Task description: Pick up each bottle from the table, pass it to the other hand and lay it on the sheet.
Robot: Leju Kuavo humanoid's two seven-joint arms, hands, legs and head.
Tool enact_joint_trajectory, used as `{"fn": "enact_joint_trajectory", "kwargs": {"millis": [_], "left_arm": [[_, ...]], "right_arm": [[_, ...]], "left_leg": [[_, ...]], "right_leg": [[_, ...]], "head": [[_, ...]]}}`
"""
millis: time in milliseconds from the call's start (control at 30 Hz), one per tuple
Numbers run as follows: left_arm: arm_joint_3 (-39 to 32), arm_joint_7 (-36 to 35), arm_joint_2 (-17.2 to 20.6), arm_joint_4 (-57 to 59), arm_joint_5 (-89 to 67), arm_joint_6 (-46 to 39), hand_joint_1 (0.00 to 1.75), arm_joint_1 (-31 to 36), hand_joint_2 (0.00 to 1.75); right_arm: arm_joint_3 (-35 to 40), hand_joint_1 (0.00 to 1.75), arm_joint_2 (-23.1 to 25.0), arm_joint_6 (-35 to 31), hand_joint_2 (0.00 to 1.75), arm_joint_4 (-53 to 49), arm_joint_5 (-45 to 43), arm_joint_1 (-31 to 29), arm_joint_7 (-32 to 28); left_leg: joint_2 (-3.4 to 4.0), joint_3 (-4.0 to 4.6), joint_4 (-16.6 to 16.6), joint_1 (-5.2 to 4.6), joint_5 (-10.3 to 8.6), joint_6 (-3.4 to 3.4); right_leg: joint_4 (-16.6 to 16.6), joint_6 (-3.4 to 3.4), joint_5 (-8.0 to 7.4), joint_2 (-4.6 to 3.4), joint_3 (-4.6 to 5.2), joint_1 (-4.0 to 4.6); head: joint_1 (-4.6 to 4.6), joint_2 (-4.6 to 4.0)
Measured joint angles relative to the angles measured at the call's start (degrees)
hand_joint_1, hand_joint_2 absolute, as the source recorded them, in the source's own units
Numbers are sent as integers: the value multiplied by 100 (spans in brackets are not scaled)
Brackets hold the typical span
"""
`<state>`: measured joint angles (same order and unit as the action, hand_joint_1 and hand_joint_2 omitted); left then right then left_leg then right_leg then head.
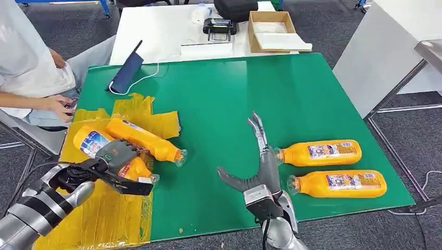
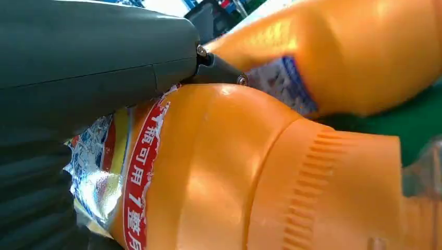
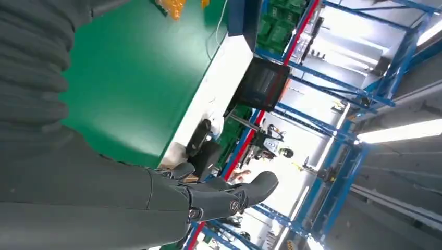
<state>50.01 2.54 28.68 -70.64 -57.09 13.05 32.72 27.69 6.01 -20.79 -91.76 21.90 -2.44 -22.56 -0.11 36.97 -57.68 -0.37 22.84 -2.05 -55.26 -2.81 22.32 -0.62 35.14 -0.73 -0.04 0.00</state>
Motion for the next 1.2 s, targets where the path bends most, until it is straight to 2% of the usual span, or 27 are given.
{"fn": "enact_joint_trajectory", "kwargs": {"millis": [833,867,900,933,1067,1200], "left_arm": [[85,-109,9,171,59,-136,175,39,175],[79,-140,-54,232,66,-197,175,38,0],[70,-168,-114,308,66,-288,12,35,0],[50,-186,-227,381,66,-405,0,14,0],[-149,-105,-794,689,302,-868,0,-109,0],[-405,-42,-1524,857,720,-1332,0,-348,0]], "right_arm": [[0,0,-13,4,175,0,26,0,-15],[0,0,-11,9,175,0,35,-1,-17],[0,0,-11,11,175,0,39,-2,-17],[0,0,-11,13,175,0,55,-4,-17],[2,0,-20,15,175,0,90,17,-17],[0,0,-66,2,175,-66,313,212,-6]], "left_leg": [[-3,0,0,0,0,0],[-5,0,0,0,0,0],[-8,0,0,-1,0,0],[-9,-1,0,-1,0,0],[-13,-1,0,-8,0,-1],[-20,2,-1,-12,1,-2]], "right_leg": [[0,0,0,1,-1,0],[0,0,0,2,-1,-1],[0,0,0,3,-2,-1],[0,0,0,3,-3,-1],[3,-1,0,5,-4,-7],[3,-2,0,12,-9,-9]], "head": [[2,0],[0,0],[2,0],[2,0],[2,0],[0,0]]}}
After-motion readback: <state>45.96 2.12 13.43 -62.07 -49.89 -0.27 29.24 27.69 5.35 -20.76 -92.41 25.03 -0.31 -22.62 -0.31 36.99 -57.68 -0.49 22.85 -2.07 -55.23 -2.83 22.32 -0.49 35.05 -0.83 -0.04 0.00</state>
